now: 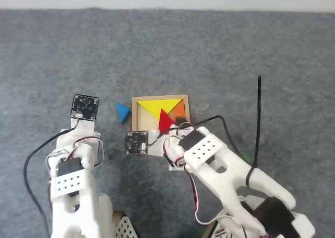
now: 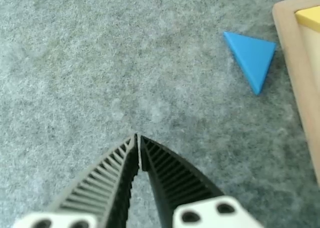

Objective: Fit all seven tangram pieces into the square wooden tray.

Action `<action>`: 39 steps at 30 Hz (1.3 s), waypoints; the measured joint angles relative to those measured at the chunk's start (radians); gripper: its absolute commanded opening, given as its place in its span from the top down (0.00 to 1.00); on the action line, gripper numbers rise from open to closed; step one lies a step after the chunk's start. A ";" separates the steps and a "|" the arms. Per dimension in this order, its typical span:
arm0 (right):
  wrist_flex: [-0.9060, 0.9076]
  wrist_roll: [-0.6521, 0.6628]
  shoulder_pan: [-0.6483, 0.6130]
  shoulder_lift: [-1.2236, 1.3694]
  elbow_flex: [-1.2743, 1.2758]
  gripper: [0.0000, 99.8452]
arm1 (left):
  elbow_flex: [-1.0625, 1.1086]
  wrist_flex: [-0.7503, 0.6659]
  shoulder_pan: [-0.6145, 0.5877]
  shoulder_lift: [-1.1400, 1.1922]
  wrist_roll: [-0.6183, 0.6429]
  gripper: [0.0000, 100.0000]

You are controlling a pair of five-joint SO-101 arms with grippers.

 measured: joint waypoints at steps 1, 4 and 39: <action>-0.009 0.008 -0.005 0.000 0.000 0.58 | 0.000 0.000 0.000 0.000 0.000 0.99; -0.035 0.017 -0.040 0.006 0.000 0.58 | 0.000 0.000 -0.034 0.000 0.000 0.99; -0.147 0.075 -0.052 0.129 -0.031 0.93 | 0.029 -0.060 -0.250 0.000 0.000 0.99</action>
